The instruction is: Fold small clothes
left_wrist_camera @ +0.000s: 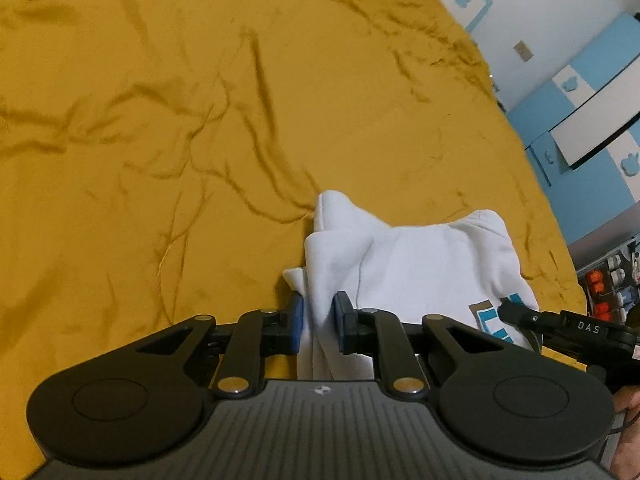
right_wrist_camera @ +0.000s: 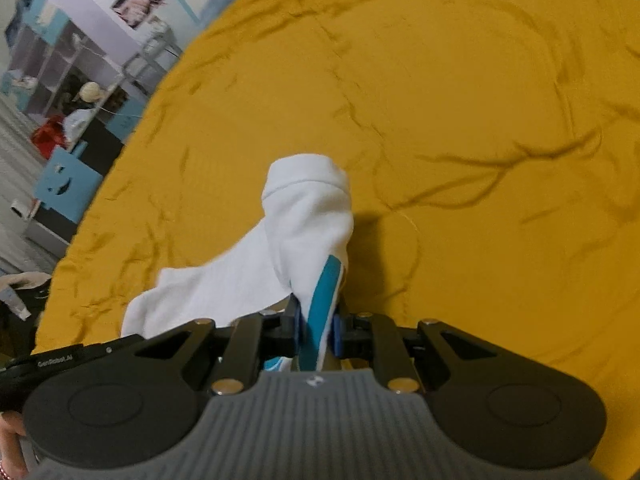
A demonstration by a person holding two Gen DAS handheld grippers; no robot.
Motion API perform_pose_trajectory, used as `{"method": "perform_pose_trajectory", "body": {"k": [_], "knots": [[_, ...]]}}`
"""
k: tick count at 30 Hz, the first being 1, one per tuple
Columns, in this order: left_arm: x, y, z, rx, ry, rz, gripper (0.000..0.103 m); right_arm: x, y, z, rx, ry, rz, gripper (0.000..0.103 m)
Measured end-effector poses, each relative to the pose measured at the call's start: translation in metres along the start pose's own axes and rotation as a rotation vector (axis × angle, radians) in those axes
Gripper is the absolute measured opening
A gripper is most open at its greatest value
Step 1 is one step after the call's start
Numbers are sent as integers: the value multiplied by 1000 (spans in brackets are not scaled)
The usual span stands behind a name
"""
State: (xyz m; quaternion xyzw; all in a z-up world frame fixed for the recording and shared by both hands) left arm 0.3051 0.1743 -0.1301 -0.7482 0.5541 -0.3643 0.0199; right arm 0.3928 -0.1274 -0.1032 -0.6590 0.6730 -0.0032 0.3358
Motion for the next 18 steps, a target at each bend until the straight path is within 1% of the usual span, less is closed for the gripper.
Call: {"method": "perform_pose_trajectory", "body": {"k": [5, 7, 9, 10, 12, 14, 16, 18], "knots": [[0, 4, 0, -15, -21, 32, 21, 7, 2, 16, -20, 37, 5, 16], [0, 3, -7, -2, -51, 23, 27, 8, 1, 14, -14, 44, 6, 19], [1, 2, -15, 15, -69, 13, 27, 6, -4, 10, -1, 57, 2, 21], [2, 3, -21, 24, -83, 24, 27, 6, -6, 4, 12, 65, 4, 21], [6, 3, -35, 51, -141, 56, 25, 7, -8, -8, 42, 90, -3, 21], [9, 1, -50, 81, -186, 77, 25, 9, -9, -25, 82, 138, -27, 21], [16, 0, -66, 110, -186, 86, 25, 10, -8, -44, 115, 165, -51, 21], [31, 3, -83, 126, -146, 114, 25, 9, -5, -65, 125, 128, -48, 21]]}}
Point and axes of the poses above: each gripper's, at about its wrist camera, not at the fingertips, and z roughly the way its jaws point, x to its right, y to its underside, the point moved 4 cm from there along z, roughly the way its jaws point, and after that the axes turned 3 degrees about y, right-handed, at the moved point
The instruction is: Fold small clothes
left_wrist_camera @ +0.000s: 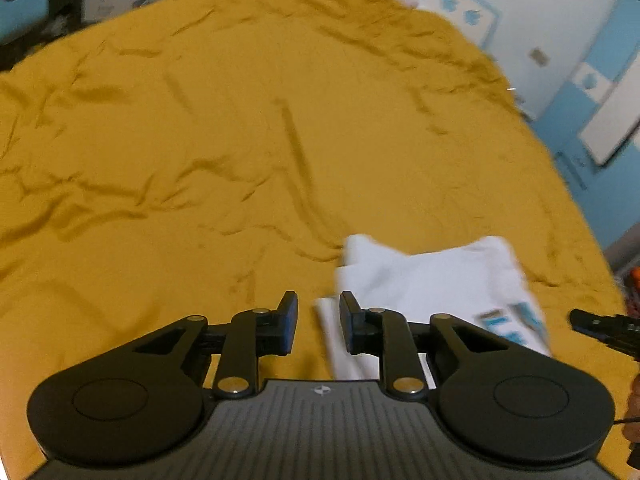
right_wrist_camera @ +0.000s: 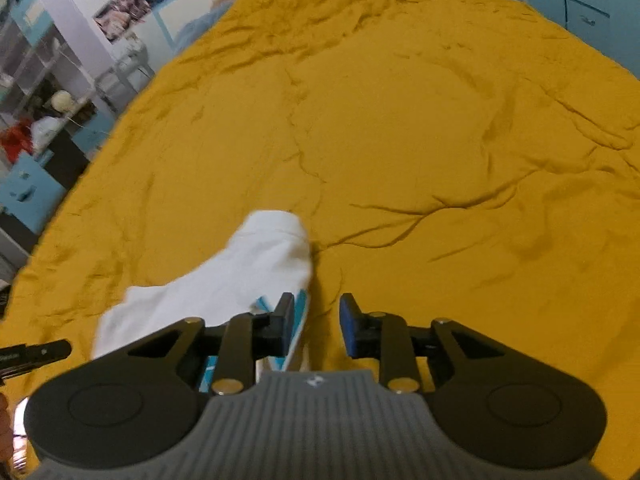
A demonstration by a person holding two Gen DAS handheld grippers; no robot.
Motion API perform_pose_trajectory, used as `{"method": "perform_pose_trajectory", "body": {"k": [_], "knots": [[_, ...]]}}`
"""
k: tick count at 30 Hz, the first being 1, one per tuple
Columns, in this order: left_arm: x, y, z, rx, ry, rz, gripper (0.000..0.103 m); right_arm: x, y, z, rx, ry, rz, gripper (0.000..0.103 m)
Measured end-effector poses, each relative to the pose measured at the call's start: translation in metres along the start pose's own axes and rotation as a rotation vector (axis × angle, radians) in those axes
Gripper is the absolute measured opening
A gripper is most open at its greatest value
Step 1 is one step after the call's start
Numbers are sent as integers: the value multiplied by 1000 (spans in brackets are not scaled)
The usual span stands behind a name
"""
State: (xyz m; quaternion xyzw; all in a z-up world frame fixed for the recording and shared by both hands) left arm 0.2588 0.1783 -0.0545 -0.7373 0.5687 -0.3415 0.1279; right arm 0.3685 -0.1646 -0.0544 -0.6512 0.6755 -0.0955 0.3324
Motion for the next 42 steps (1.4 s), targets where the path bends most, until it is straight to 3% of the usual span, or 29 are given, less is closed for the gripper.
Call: {"method": "perform_pose_trajectory", "body": {"k": [4, 10, 18, 22, 26, 29, 31, 35, 42], "knots": [[36, 9, -30, 8, 78, 82, 25, -14, 14, -40, -5, -66, -81, 21], [82, 40, -49, -56, 130, 172, 25, -43, 55, -83, -33, -106, -249, 22], [89, 104, -44, -140, 117, 236, 25, -52, 117, -100, -40, -43, -369, 22], [79, 123, -39, -170, 112, 210, 25, -52, 140, -97, -39, 0, -445, 22], [70, 140, -29, -205, 64, 231, 21, -37, 156, -75, -101, 29, -438, 22], [62, 143, -23, -220, 66, 209, 18, -28, 161, -63, -132, 17, -399, 22], [57, 146, -15, -242, 45, 209, 11, -25, 167, -53, -153, 23, -410, 22], [52, 156, 1, -268, 28, 220, 9, -27, 186, -38, -144, 49, -504, 22], [44, 147, 3, -262, 55, 174, 8, -12, 186, -27, -146, 13, -440, 22]]}}
Point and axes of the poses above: each gripper's, at about its wrist camera, not at the fingertips, and z roughly the way its jaws point, x to its right, y to its underside, the point moved 4 cm from there along z, roughly the way its jaws point, and after that the axes turned 3 degrees about y, right-handed, at the moved point
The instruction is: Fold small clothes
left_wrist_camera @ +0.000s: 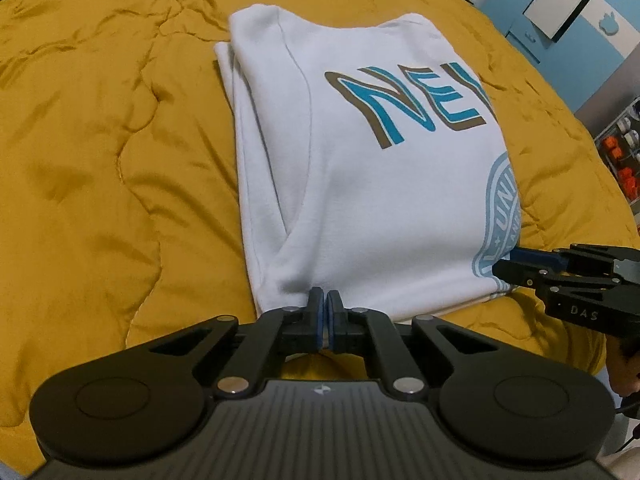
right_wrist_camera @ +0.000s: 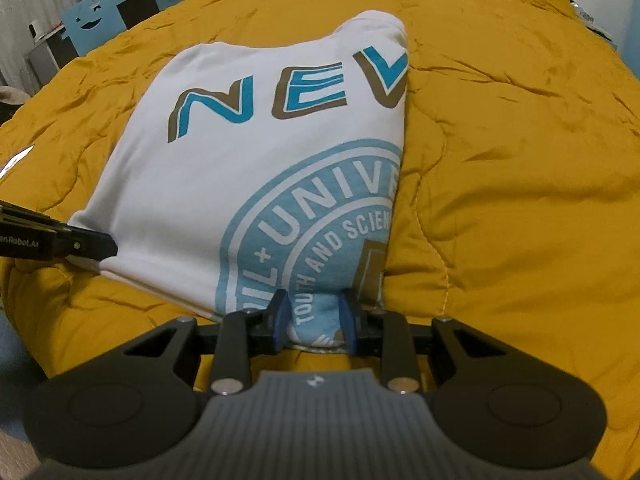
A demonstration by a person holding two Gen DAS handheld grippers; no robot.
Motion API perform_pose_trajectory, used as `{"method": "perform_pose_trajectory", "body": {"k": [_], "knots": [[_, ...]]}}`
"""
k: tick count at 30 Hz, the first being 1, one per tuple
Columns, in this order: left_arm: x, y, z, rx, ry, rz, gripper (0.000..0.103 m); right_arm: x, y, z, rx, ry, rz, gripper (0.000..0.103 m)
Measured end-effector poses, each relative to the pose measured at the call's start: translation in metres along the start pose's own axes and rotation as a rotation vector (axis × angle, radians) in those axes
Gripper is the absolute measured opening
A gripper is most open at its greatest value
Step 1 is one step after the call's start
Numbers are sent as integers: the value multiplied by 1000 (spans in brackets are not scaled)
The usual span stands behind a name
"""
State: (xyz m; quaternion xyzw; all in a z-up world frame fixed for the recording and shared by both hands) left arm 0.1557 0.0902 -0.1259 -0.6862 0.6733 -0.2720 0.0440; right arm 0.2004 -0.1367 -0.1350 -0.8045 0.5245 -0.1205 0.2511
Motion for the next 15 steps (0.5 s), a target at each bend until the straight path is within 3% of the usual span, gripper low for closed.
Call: {"method": "perform_pose_trajectory", "body": {"k": [4, 8, 10, 15], "knots": [[6, -9, -12, 9, -11, 35, 8, -4, -4, -5, -1, 9, -3, 22], [10, -12, -28, 38, 10, 8, 11, -4, -13, -20, -19, -2, 22, 23], [15, -16, -41, 71, 1, 32, 25, -3, -18, -31, -28, -3, 36, 31], [38, -28, -78, 208, -35, 134, 42, 2, -37, -71, 67, 5, 37, 42]]}}
Point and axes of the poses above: each gripper's, at about its wrist camera, not at the fingertips, and z roughly the way its jaws point, x to its right, y to its underside, the point moved 4 cm from there along z, roughly the way its jaws point, and after that the axes turned 3 degrees about y, right-handed, at the moved point
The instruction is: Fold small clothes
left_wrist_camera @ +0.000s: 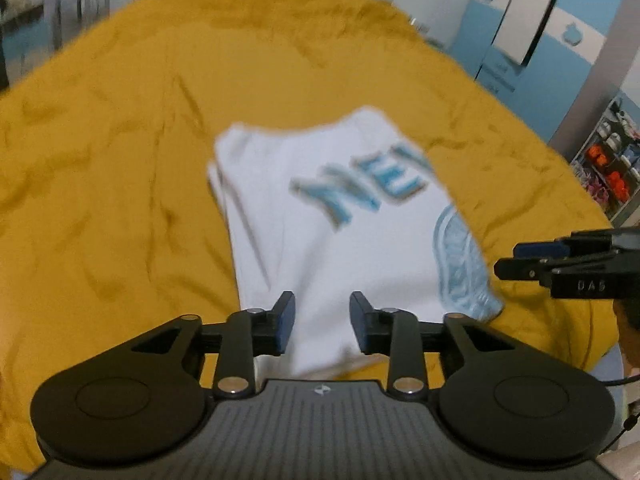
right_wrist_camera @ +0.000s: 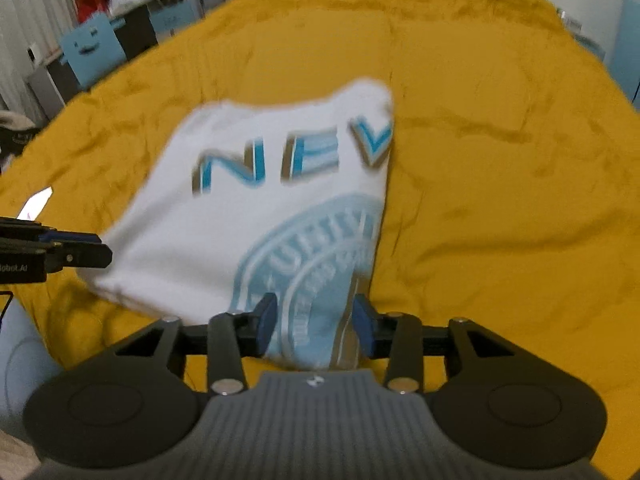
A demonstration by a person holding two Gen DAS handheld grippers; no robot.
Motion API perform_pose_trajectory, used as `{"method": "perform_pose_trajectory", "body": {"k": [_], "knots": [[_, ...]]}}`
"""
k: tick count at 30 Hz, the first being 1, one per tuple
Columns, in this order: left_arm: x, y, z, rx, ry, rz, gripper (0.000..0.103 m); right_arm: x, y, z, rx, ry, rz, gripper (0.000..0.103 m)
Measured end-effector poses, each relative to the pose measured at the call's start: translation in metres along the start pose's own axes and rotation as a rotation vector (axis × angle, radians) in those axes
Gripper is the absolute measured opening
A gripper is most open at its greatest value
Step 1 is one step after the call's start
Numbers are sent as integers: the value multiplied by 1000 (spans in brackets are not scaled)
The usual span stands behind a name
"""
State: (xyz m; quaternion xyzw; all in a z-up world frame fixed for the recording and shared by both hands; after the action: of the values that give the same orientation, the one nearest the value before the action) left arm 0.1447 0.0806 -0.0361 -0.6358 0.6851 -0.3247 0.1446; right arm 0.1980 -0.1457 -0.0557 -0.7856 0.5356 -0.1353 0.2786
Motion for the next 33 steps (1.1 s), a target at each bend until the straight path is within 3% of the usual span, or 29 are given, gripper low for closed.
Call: {"method": "perform_pose_trajectory", "body": {"k": [5, 9, 13, 17, 20, 23, 27, 33], "knots": [[19, -31, -31, 162, -41, 82, 55, 2, -31, -40, 141, 19, 20, 53], [39, -54, -56, 315, -85, 159, 79, -5, -50, -71, 276, 44, 39, 69], [53, -67, -71, 451, -145, 153, 94, -18, -55, -95, 433, 93, 35, 81], [62, -61, -76, 567, -226, 100, 100, -33, -40, -112, 537, 127, 29, 81], [70, -48, -79, 640, -303, 144, 100, -40, -27, -114, 562, 135, 28, 81], [78, -34, -74, 640, -351, 166, 101, -44, -12, -112, 589, 167, 40, 81], [78, -14, -59, 568, -354, 146, 101, -49, 9, -105, 582, 255, 65, 82], [70, 12, -44, 448, -362, 76, 101, -51, 32, -85, 478, 218, 74, 82]]}}
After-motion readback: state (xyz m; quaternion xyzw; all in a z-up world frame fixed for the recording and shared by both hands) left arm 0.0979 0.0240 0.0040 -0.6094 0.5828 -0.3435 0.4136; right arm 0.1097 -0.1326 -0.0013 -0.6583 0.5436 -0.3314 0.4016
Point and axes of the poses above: each gripper's, at about its wrist camera, not at the fingertips, and z roughly the way its jaws point, x to its right, y to its underside, the point moved 4 cm from there along z, roughly the way its jaws point, and after that the axes turned 3 degrees about y, right-handed, at the moved point
